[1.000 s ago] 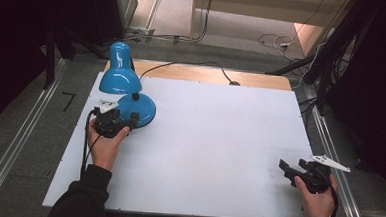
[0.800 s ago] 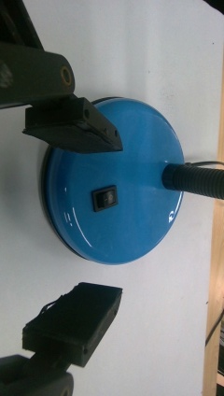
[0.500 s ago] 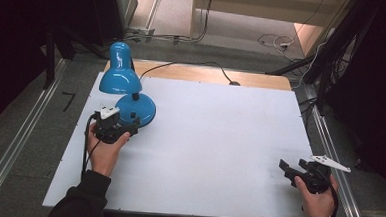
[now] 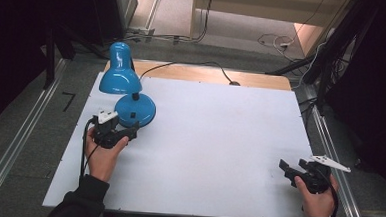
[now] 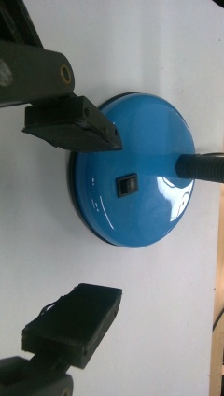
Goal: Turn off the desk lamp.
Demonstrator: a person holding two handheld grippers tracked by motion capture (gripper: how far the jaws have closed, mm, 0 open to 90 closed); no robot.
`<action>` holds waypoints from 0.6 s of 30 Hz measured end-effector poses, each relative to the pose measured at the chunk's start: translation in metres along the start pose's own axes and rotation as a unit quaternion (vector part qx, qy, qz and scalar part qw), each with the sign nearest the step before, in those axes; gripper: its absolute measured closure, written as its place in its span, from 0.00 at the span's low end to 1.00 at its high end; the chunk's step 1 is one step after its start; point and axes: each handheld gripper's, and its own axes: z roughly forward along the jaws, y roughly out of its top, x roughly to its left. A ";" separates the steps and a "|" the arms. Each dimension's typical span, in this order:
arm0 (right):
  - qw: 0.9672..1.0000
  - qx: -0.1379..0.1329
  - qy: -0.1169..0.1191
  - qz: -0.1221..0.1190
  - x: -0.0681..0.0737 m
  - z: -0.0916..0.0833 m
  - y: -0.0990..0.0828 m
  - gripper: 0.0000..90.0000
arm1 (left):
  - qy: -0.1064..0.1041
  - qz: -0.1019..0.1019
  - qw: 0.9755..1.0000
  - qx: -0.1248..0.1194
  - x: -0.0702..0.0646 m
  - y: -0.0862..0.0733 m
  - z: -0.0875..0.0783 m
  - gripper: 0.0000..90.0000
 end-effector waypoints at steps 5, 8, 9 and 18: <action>1.000 0.000 0.000 0.000 0.000 0.000 0.000 0.20 | 0.000 -0.001 1.000 0.000 0.000 -0.003 -0.004 0.28; 1.000 0.000 0.000 0.000 0.000 0.000 0.000 0.20 | 0.000 -0.001 1.000 0.001 0.000 -0.004 -0.006 0.28; 1.000 0.000 0.000 0.001 0.000 0.000 0.000 0.20 | 0.000 0.000 1.000 0.001 0.001 -0.004 -0.006 0.28; 1.000 -0.001 0.000 0.000 0.000 0.000 0.000 0.20 | -0.003 0.002 1.000 0.005 -0.001 -0.008 -0.013 0.28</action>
